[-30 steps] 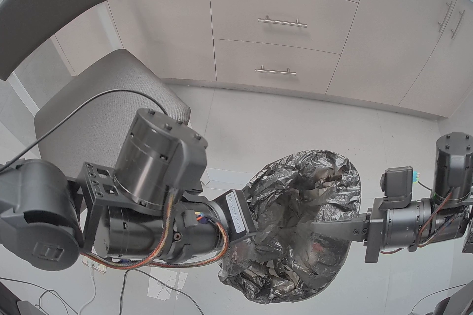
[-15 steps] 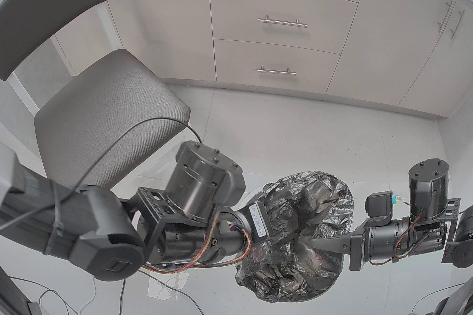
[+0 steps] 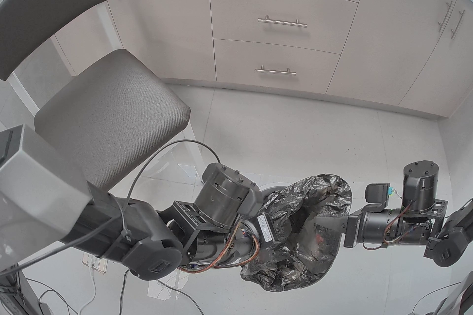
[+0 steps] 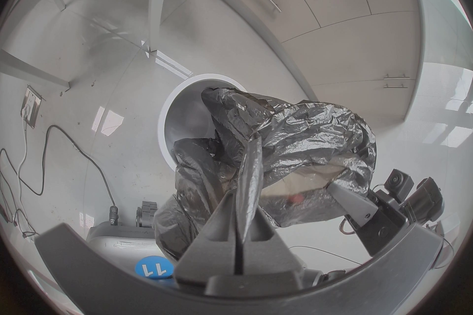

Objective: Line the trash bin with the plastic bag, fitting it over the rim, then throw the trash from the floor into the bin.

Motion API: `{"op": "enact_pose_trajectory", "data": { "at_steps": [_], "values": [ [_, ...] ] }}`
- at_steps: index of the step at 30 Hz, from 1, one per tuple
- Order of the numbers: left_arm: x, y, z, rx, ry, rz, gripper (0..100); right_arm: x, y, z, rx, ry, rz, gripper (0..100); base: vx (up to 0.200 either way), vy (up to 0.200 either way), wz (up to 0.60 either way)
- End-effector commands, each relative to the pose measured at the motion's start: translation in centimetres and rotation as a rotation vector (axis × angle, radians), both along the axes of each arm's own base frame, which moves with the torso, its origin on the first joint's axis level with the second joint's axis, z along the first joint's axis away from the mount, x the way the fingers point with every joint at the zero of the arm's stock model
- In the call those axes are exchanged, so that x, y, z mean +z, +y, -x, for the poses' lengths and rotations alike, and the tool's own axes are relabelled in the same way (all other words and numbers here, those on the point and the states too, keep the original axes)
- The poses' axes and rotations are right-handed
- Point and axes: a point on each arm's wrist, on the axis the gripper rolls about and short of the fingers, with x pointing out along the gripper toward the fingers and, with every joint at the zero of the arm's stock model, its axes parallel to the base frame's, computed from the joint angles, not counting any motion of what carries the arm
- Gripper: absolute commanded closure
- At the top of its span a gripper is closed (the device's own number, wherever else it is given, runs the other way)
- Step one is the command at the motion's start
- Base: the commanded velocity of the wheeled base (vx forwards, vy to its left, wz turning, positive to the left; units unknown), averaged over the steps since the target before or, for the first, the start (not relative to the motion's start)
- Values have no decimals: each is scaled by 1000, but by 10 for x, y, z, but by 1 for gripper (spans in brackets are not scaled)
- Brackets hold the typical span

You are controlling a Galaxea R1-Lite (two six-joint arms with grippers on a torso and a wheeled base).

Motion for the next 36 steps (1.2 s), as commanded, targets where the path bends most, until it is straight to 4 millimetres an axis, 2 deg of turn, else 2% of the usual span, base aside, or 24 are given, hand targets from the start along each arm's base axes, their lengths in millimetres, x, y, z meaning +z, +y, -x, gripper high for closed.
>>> {"op": "enact_pose_trajectory", "data": {
  "at_steps": [1,10,16,29,34,36],
  "values": [
    [-13,4,-11,30,20,-29,100,-40,5,-17,-15,71,37,100,0,0,0],
    [-32,14,-37,61,14,-81,100,-62,5,-31,-42,56,27,100,0,0,0],
    [-45,13,-55,53,-27,-99,100,-66,-2,-33,-78,25,22,100,0,0,0],
    [-63,4,-68,51,-58,-84,100,-84,-22,-36,-146,65,55,100,0,0,0],
    [-67,8,-78,58,-70,-96,100,-92,-25,-42,-166,48,48,100,0,0,0],
    [-72,12,-83,54,-81,-117,100,-101,-24,-46,-177,43,52,100,0,0,0]
  ]
}}
